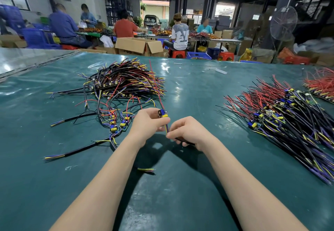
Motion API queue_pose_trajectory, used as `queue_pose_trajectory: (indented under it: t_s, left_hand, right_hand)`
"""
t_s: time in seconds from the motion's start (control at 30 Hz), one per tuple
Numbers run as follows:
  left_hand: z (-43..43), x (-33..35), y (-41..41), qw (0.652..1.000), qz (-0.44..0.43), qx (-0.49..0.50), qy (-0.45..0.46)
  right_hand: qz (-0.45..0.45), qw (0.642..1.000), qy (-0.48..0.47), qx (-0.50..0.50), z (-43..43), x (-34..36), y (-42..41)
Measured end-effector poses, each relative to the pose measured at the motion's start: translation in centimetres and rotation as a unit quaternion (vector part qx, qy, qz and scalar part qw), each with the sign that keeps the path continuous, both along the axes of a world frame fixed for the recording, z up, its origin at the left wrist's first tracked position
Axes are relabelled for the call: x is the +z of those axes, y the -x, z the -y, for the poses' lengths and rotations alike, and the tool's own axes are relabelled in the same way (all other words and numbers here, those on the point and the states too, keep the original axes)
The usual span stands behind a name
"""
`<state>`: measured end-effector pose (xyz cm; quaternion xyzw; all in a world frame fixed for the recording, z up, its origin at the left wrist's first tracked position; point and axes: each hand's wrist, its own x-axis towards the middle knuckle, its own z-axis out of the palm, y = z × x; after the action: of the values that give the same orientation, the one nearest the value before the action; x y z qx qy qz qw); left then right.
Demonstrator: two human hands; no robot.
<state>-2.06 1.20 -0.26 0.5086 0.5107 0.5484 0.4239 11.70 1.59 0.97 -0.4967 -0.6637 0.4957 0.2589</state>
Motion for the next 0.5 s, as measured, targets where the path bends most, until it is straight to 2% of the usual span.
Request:
queue_pose_trajectory:
  t_s: [0.1,0.27,0.4,0.5]
  left_hand:
    - [0.0,0.1,0.0,0.999,0.045,-0.016,0.004]
    - [0.2,0.2,0.1,0.997,0.050,-0.058,0.028]
    - [0.0,0.2,1.1,0.998,0.032,-0.037,0.041]
    - [0.0,0.4,1.4,0.995,0.066,-0.059,0.045]
  right_hand:
    - [-0.020,1.000,-0.005,0.013,0.1,0.0,0.3]
    - [-0.022,0.999,-0.011,0.028,0.0,0.1,0.0]
    - [-0.033,0.998,-0.051,-0.002,-0.1,0.3,-0.2]
    - [-0.037,0.997,-0.065,-0.019,-0.1,0.4,-0.3]
